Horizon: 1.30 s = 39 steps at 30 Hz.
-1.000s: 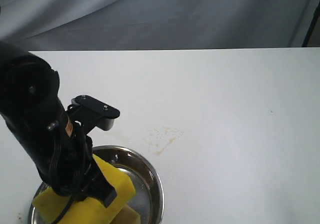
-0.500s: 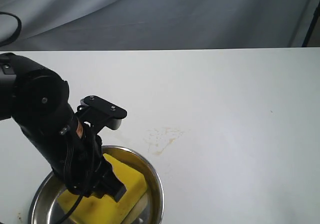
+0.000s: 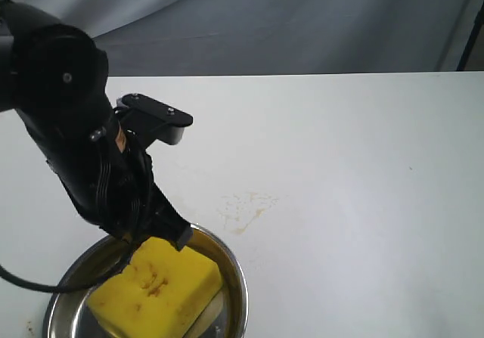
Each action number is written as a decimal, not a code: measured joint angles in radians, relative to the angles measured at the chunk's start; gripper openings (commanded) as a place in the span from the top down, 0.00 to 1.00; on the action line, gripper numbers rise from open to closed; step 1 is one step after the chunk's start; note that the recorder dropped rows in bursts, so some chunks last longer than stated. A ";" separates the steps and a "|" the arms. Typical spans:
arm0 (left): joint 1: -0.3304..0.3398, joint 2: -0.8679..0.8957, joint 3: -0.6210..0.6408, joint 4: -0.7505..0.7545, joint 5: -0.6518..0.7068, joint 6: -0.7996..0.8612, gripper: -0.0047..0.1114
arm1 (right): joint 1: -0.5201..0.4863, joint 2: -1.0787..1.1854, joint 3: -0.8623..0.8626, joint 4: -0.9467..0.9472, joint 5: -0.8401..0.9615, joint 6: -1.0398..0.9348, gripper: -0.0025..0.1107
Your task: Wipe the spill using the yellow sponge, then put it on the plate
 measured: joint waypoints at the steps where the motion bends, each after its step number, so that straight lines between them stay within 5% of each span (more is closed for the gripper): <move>1: 0.008 0.000 -0.014 0.011 0.008 0.000 0.96 | 0.000 0.000 0.000 0.000 0.000 0.000 0.98; 7: 0.131 0.000 -0.052 0.011 0.051 -0.007 0.96 | 0.000 0.000 0.000 0.000 0.000 0.000 0.98; 18: 0.554 0.000 -0.054 0.019 0.104 -0.019 0.96 | 0.000 0.000 0.000 0.000 0.000 0.000 0.98; 24: 0.723 -0.069 0.022 0.026 0.104 0.004 0.96 | 0.000 0.000 0.000 0.000 0.000 0.004 0.98; 39: 0.759 -0.560 0.371 -0.004 -0.007 0.016 0.96 | 0.000 0.000 0.000 0.000 0.000 0.004 0.98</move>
